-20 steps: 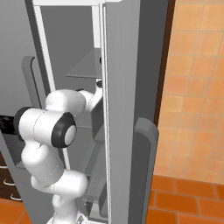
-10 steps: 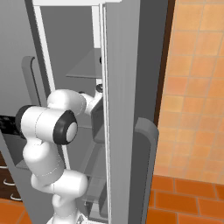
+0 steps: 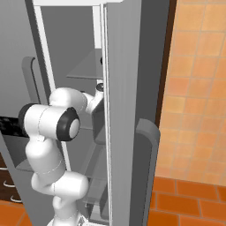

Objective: Place one avocado and one steak in each tupperware on the nearby counter, to pack two identical lunches.

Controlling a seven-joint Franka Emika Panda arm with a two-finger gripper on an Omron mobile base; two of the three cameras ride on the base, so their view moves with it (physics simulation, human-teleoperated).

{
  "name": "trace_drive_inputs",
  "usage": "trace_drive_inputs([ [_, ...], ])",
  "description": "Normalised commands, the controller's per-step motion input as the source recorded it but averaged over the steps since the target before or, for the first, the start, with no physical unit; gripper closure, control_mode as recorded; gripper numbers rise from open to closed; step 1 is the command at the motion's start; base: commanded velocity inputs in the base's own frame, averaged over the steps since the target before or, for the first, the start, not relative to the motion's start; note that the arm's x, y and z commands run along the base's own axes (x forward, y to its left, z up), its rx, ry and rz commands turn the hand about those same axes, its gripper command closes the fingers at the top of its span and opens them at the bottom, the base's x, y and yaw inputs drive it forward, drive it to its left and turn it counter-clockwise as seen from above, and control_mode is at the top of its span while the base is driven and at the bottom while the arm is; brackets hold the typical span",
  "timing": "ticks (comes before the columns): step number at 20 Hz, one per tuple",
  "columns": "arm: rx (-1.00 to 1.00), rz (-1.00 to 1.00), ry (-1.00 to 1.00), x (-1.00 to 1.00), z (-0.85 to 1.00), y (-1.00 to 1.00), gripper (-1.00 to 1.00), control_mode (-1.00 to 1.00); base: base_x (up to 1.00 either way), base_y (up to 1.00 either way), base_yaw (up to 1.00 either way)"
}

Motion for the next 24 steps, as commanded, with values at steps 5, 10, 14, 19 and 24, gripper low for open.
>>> trace_drive_inputs([
  [5, 0.0, 0.0, -0.03, -0.04, -0.07, 0.0, 1.0, -1.0, 0.0, 0.0, 0.0],
  [10, -0.01, 0.0, -0.03, -0.53, -0.04, 0.0, 1.0, -1.0, 0.0, 0.0, 0.0],
  [14, -0.01, 0.0, -0.05, -0.97, 0.09, -0.03, 1.0, -1.0, 0.0, 0.0, 0.0],
  [19, 0.0, 0.0, 0.0, -0.99, 0.33, -0.01, 1.0, -1.0, 0.0, 0.0, 0.0],
  [24, -0.01, 0.0, 0.11, -0.83, 0.72, 0.0, 1.0, -1.0, 0.0, 0.0, 0.0],
])
